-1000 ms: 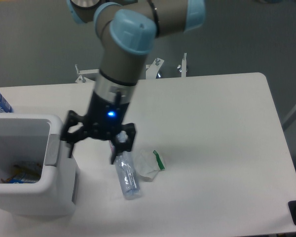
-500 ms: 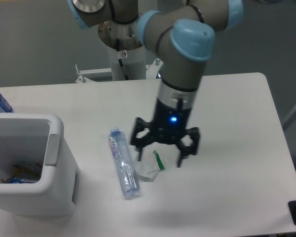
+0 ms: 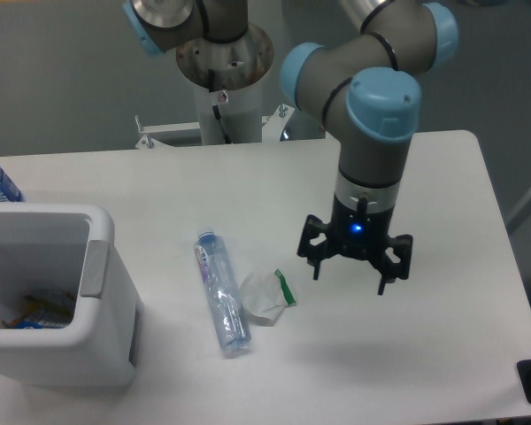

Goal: Open the trash can

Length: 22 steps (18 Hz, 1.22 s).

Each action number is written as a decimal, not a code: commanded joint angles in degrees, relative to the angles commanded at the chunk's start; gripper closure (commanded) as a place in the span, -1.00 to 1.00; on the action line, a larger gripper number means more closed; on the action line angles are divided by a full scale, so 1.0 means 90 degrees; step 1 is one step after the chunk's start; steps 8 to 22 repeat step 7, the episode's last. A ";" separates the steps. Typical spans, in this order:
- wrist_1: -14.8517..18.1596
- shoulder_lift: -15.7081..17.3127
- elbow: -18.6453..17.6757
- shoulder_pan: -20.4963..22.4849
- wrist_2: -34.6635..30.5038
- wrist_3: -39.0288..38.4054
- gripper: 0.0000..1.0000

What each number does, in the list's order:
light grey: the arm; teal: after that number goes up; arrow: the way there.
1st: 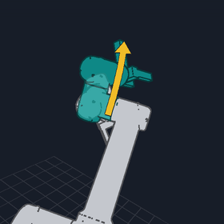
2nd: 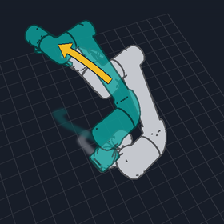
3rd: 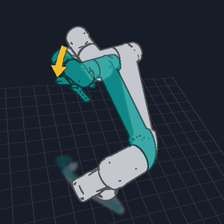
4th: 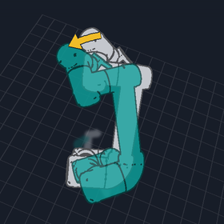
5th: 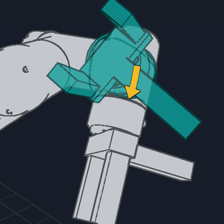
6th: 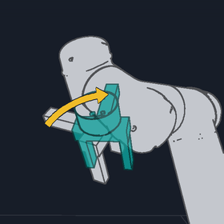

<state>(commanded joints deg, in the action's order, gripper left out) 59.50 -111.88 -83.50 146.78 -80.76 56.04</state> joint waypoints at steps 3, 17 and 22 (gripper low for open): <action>0.0000 -0.0127 -0.0010 0.0078 -0.0604 0.1046 -1.00; -0.0029 -0.0137 -0.0136 0.0049 -0.0684 0.1176 -1.00; -0.0029 -0.0137 -0.0136 0.0049 -0.0684 0.1176 -1.00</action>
